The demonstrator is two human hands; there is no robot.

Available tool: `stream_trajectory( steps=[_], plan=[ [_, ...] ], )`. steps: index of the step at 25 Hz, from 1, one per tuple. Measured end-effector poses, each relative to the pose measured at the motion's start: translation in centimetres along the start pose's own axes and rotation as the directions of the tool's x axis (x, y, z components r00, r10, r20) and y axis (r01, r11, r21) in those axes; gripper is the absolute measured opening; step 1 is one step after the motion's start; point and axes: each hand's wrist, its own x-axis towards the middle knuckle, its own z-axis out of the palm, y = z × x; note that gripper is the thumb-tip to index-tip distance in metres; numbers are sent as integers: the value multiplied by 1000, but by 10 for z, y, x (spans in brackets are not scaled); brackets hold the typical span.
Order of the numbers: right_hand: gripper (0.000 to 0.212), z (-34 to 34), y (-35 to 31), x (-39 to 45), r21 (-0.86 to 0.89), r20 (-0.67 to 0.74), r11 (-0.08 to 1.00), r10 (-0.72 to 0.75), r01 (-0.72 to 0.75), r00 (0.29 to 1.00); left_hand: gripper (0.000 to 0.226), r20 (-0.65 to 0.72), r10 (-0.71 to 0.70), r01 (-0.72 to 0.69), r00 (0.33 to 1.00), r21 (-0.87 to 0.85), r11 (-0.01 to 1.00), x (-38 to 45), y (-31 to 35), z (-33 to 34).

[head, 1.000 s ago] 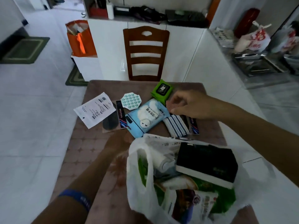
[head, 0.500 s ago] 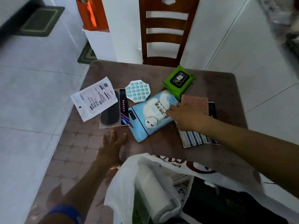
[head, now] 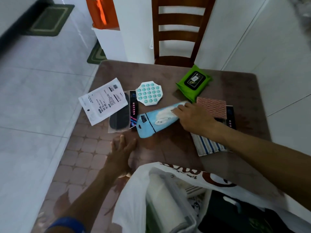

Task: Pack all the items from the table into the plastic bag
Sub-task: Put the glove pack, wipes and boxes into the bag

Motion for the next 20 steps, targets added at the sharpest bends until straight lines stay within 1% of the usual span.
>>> stream_trajectory(
  steps=[1, 3, 5, 6, 8, 9, 10, 11, 13, 14, 15, 16, 17, 18, 19, 20],
  plan=[
    [13, -21, 2, -7, 97, -40, 994, 56, -52, 998, 113, -5, -2, 2, 1000, -10, 1000, -1, 0, 0],
    [7, -66, 7, -23, 288, -36, 941, 199, -181, 979, 108, 2, -7, 7, 1000, -25, 1000, -2, 1, 0],
    [8, -108, 9, -46, 417, -40, 876, 284, -242, 958, 102, 20, -15, 16, 1000, -31, 999, 2, 0, -1],
    [9, -129, 6, -60, 453, -71, 853, 324, -259, 943, 98, 22, -10, 11, 1000, -27, 1000, 1, -1, -3],
    [10, -170, -7, -91, 532, -123, 792, 424, -301, 897, 89, 7, 24, -23, 1000, -110, 994, -8, -7, -3],
    [10, -191, -18, -106, 594, -132, 738, 482, -320, 866, 81, -24, 34, -38, 999, -225, 974, -20, -11, -2],
    [11, -210, -30, -120, 665, -132, 670, 540, -329, 831, 71, -64, 25, -48, 998, -378, 925, -38, -11, -4],
    [13, -228, -42, -134, 740, -132, 594, 588, -316, 798, 60, -110, -12, -49, 994, -532, 846, -58, -10, -4],
    [21, -259, -67, -158, 856, -134, 450, 666, -252, 734, 49, -163, -135, -38, 977, -763, 646, -108, -3, -14],
    [24, -270, -78, -169, 897, -120, 381, 699, -225, 705, 46, -186, -192, -55, 964, -841, 539, -135, 4, -21],
    [23, -278, -89, -179, 926, -103, 319, 728, -202, 678, 42, -232, -246, -100, 941, -885, 455, -161, 10, -32],
    [21, -287, -103, -189, 952, -88, 255, 757, -169, 647, 36, -296, -301, -157, 906, -898, 411, -189, 16, -45],
    [16, -294, -114, -200, 974, -74, 192, 778, -124, 623, 29, -368, -347, -226, 863, -894, 388, -217, 22, -55],
    [11, -300, -125, -209, 990, -50, 121, 792, -77, 608, 21, -454, -365, -310, 812, -867, 389, -245, 28, -65],
    [10, -302, -134, -218, 998, -24, 55, 797, -34, 604, 13, -547, -339, -406, 766, -819, 405, -272, 35, -72],
    [12, -302, -142, -225, 1000, 19, -25, 792, 1, 610, 10, -635, -266, -504, 725, -753, 423, -297, 44, -79]
  ],
)
